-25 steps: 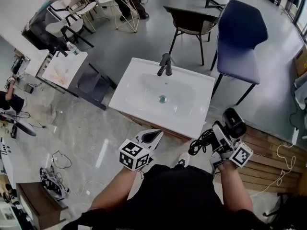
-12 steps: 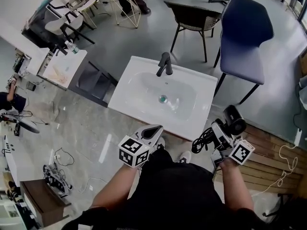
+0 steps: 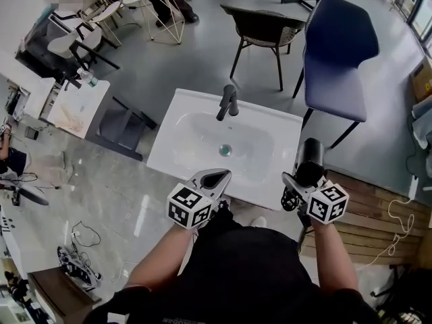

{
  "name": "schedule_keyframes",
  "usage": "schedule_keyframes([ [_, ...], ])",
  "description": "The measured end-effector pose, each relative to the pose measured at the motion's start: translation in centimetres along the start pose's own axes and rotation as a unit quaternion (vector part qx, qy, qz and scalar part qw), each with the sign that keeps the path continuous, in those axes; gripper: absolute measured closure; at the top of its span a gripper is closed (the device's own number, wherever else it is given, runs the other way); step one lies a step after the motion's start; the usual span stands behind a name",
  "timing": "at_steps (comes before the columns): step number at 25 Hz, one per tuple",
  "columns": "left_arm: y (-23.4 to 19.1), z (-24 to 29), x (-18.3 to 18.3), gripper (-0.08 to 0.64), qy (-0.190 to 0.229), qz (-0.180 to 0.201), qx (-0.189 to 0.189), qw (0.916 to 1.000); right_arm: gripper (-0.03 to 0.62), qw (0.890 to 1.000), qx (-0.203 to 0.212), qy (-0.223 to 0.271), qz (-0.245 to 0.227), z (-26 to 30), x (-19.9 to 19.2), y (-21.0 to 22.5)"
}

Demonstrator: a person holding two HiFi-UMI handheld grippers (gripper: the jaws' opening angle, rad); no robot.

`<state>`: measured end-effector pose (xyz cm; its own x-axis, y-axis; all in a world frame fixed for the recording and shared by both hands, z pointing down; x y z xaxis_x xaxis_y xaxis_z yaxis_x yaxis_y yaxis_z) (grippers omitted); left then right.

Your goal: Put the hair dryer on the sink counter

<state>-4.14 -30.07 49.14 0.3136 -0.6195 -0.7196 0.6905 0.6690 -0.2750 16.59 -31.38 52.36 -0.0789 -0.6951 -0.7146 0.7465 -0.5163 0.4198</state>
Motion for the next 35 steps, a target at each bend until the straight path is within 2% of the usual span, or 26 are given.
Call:
schedule_keyframes([
  [5,-3.5,0.0,1.1,0.56,0.003,0.002,-0.016,0.9999,0.353,0.994,-0.063,-0.053,-0.074,4.2,1.8,1.7],
  [7,-4.8,0.4,1.2,0.56,0.002,-0.001,-0.022,0.9998,0.353,0.987,-0.091,-0.078,-0.111,5.9,2.8,2.8],
  [9,-5.7,0.6,1.4,0.56,0.002,-0.005,-0.029,0.9996,0.354,0.975,-0.119,-0.109,-0.155,7.4,3.6,3.9],
  [13,-7.3,0.7,2.1,0.56,0.001,-0.005,-0.04,0.9992,0.354,0.938,-0.156,-0.18,-0.251,10.9,4.8,5.6],
  [18,-9.0,0.9,2.4,0.56,-0.003,-0.008,-0.044,0.999,0.355,0.889,-0.172,-0.258,-0.337,15.7,5.5,6.9],
  [24,-10.6,0.7,2.4,0.56,-0.005,-0.018,-0.035,0.9992,0.354,0.813,-0.164,-0.356,-0.429,21.0,3.8,8.7],
  [26,-11.2,0.5,2.3,0.56,-0.005,-0.023,-0.029,0.9993,0.354,0.792,-0.165,-0.38,-0.448,22.4,3.2,9.4],
  [31,-12.5,-0.2,1.5,0.56,-0.005,-0.04,-0.019,0.999,0.354,0.76,-0.186,-0.411,-0.468,25.1,2.6,10.6],
  [33,-12.8,-0.5,1.2,0.56,-0.005,-0.047,-0.017,0.9987,0.353,0.753,-0.195,-0.417,-0.47,25.9,2.7,11.0],
  [35,-13.1,-0.7,0.8,0.56,-0.007,-0.053,-0.016,0.9984,0.351,0.752,-0.199,-0.418,-0.469,26.6,2.7,11.1],
])
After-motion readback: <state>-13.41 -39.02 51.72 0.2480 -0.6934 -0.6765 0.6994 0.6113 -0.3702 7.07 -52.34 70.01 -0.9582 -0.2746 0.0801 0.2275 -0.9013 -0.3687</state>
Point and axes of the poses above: the fingertips, and each gripper's own axes: z forward along the fingers, y to its right, x out of its top, the point moved 2 cm from there along -z, backward along the fingers, and after that the axes turned 12 degrees about -y, right-handed, at the moved point
